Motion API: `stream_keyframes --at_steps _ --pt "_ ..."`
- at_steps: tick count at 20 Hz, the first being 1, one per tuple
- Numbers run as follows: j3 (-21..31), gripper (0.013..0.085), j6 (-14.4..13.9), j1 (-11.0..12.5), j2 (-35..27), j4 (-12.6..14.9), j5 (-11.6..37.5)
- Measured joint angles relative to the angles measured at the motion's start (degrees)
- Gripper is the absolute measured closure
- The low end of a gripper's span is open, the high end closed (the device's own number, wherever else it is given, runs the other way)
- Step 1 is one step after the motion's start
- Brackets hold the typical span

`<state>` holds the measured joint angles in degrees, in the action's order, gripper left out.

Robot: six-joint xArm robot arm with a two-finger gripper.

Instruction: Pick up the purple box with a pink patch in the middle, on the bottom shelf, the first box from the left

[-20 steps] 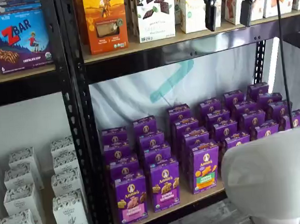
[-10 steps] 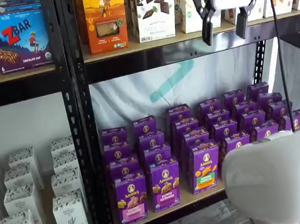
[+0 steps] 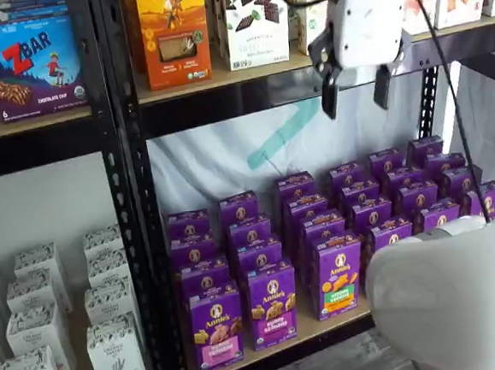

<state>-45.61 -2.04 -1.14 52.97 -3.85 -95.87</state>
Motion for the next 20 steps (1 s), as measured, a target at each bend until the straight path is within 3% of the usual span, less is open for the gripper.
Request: stream_keyframes --at_steps 13,20 --pt "15.8 0.0130 -5.3 -5.4 -2.3 4.3 19.0" --pt "22.0 0.0130 -6.2 -6.2 -5.7 4.4 29.0"
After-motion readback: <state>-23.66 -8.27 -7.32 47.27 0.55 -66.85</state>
